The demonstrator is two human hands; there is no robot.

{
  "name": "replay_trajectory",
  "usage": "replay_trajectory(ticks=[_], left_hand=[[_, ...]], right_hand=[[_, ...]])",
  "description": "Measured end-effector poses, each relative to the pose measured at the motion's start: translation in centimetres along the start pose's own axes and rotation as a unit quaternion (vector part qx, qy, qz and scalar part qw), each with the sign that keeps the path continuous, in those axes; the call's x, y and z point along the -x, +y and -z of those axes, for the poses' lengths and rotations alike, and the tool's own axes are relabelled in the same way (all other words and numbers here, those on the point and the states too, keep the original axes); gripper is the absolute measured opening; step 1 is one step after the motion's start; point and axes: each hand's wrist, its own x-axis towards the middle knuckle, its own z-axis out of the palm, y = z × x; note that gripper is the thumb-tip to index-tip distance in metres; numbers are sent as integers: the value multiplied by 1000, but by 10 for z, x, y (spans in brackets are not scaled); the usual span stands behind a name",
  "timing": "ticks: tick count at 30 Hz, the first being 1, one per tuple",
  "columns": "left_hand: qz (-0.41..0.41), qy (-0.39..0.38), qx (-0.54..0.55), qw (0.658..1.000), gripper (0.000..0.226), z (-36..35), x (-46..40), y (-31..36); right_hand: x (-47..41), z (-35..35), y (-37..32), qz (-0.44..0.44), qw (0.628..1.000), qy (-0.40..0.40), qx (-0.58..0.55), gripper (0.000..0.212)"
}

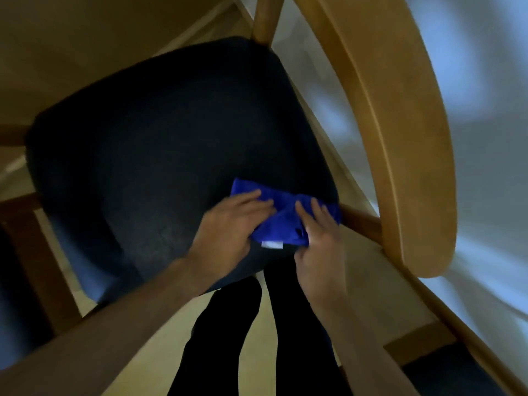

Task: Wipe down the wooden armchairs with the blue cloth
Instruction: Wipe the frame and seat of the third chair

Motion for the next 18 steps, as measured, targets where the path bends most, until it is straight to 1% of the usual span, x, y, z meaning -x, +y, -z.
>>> replay_trajectory(ticks=[2, 3, 6, 8, 10, 12, 14, 16, 18], left_hand=[[-9, -25, 18, 999, 62, 3, 3, -3], [-6, -27, 22, 999, 63, 8, -5, -6], [-11, 0, 6, 1000, 64, 23, -43, -7], [-36, 16, -16, 999, 64, 25, -69, -4], [-59, -4, -34, 998, 63, 17, -80, -3], [-62, -29, -39, 997, 61, 6, -67, -9], [-70, -34, -34, 996, 59, -6, -37, -12], [-75, -52, -34, 995, 58, -16, -3, -9], [-75, -67, -47, 994, 59, -21, 22, -9]], right_hand=[[7, 5, 5, 4, 1000, -22, -4, 71], [5, 9, 4, 8, 1000, -7, -13, 71], [-13, 18, -5, 11, 995, 91, -26, 68], [-28, 20, -5, 15, 991, 134, -22, 64], [-34, 16, 1, 18, 991, 130, 6, 64], [-20, 0, 9, 7, 995, 98, 21, 67], [10, -23, 15, -13, 995, 103, -5, 68], [40, -45, 17, -58, 991, 113, -52, 66], [61, -60, 15, -78, 988, 96, -96, 66]])
